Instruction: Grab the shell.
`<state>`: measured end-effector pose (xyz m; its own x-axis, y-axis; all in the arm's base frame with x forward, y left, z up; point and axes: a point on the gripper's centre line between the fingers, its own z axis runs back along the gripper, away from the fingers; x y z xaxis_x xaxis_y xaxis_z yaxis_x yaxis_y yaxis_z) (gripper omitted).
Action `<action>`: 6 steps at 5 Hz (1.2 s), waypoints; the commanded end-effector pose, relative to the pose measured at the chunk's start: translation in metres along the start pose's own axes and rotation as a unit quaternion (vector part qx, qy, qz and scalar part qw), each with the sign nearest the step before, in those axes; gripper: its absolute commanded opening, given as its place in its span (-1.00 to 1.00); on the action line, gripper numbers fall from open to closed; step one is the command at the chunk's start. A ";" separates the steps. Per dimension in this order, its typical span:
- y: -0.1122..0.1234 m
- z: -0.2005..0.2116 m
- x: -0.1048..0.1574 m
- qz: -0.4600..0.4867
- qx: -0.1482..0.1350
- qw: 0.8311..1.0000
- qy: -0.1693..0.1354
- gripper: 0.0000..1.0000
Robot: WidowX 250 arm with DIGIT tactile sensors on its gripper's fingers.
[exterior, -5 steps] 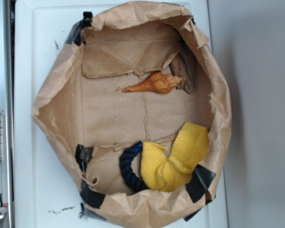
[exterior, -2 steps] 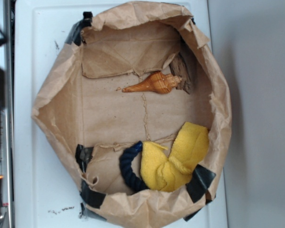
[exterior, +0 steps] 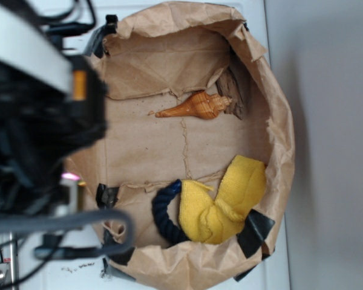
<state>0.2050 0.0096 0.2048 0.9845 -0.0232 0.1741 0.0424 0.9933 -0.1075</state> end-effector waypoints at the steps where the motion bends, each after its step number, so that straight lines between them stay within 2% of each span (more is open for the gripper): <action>1: 0.006 -0.040 0.045 -0.007 0.025 0.999 -0.030 1.00; 3: 0.031 -0.068 0.050 -0.043 0.050 0.998 0.005 1.00; 6: 0.031 -0.068 0.050 -0.043 0.050 0.998 0.005 1.00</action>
<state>0.2639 0.0292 0.1331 0.9860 -0.1025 0.1314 0.1045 0.9945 -0.0083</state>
